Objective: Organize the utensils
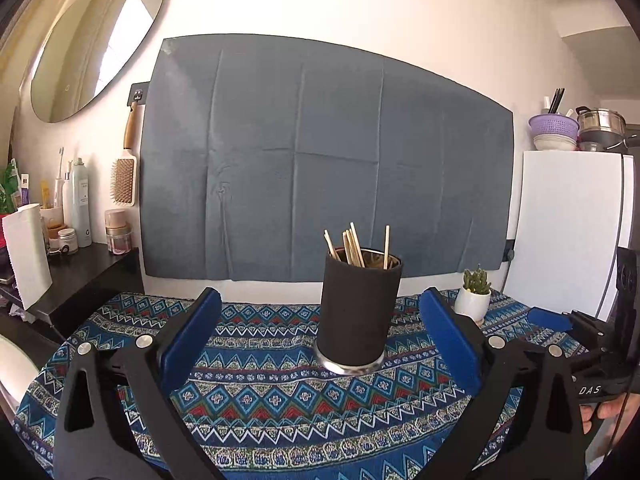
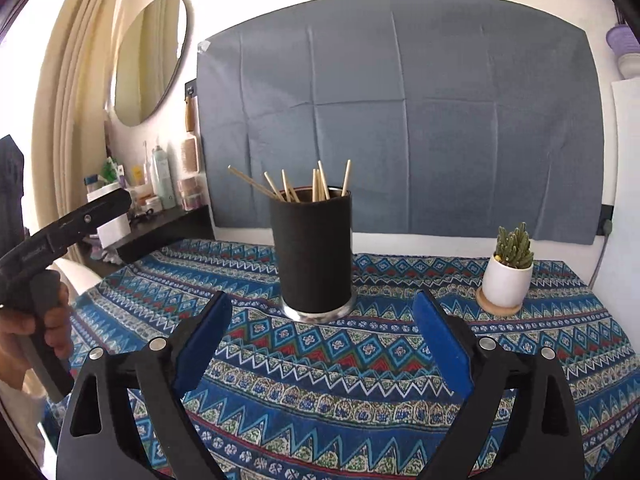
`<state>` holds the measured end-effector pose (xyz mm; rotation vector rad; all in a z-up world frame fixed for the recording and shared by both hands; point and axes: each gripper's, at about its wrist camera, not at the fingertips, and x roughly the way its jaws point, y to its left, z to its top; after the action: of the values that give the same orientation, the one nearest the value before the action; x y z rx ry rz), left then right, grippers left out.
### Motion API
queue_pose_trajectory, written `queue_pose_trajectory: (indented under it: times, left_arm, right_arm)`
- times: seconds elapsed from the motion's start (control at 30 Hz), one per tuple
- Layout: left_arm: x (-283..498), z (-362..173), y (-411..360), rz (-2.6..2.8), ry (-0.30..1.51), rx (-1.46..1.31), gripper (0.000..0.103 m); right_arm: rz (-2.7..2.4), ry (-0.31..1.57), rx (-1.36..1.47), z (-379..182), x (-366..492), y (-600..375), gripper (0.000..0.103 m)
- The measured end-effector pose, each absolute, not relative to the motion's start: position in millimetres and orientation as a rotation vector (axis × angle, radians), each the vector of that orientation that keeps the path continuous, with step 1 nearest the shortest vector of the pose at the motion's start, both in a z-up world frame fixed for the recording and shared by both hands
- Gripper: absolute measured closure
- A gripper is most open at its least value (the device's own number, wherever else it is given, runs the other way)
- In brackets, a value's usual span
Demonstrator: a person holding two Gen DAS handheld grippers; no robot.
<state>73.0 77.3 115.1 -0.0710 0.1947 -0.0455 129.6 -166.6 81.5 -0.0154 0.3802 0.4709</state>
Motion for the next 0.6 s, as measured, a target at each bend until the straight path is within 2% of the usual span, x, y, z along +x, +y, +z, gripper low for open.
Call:
queue_pose_trajectory:
  times: [0.6]
  left_arm:
    - [4,61,38,0.022,0.375,-0.006,0.006]
  right_arm:
    - [0.461,0.487,-0.011,37,58,-169,0.009]
